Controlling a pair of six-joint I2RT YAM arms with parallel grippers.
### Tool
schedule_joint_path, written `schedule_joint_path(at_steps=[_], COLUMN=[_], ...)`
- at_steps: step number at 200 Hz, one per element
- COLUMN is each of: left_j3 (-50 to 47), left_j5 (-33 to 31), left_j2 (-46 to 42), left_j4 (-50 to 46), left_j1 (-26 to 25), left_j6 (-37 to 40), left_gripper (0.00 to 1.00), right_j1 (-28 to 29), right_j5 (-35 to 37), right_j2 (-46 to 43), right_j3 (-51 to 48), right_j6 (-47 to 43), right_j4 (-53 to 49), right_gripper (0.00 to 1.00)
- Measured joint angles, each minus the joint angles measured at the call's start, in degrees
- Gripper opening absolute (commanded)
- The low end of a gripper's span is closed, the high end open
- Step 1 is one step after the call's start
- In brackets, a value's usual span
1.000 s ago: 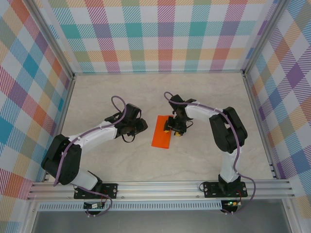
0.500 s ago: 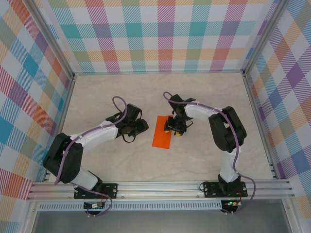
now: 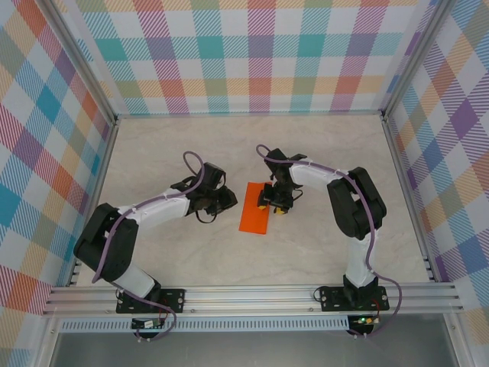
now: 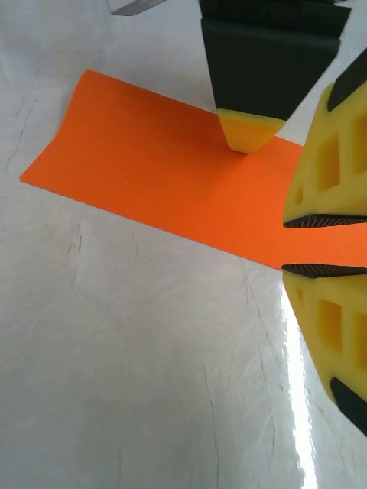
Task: Fold a paper plane with a square sheet of paper (pick it up from the middle)
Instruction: Fold the square sheet of paper in half at the center of the table, then hold the square sheet of paper at the center of the table.
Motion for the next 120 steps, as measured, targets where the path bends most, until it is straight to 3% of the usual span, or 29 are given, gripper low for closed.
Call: schedule_joint_path(at_steps=[3, 49, 120], left_j3=[0.26, 5.81, 9.55], left_j5=[0.37, 6.08, 8.68], left_j2=[0.48, 8.13, 14.69], left_j4=[0.17, 2.49, 2.64], left_j1=[0.00, -0.07, -0.50], left_j6=[-0.48, 0.98, 1.64], left_gripper=[0.00, 0.00, 0.00], right_j1=[0.00, 0.00, 0.00], right_j5=[0.02, 0.09, 0.09], right_j2=[0.00, 0.07, 0.15], right_j3=[0.00, 0.00, 0.09], right_j6=[-0.02, -0.02, -0.02], right_j4=[0.00, -0.02, -0.15], right_gripper=[0.53, 0.53, 0.53])
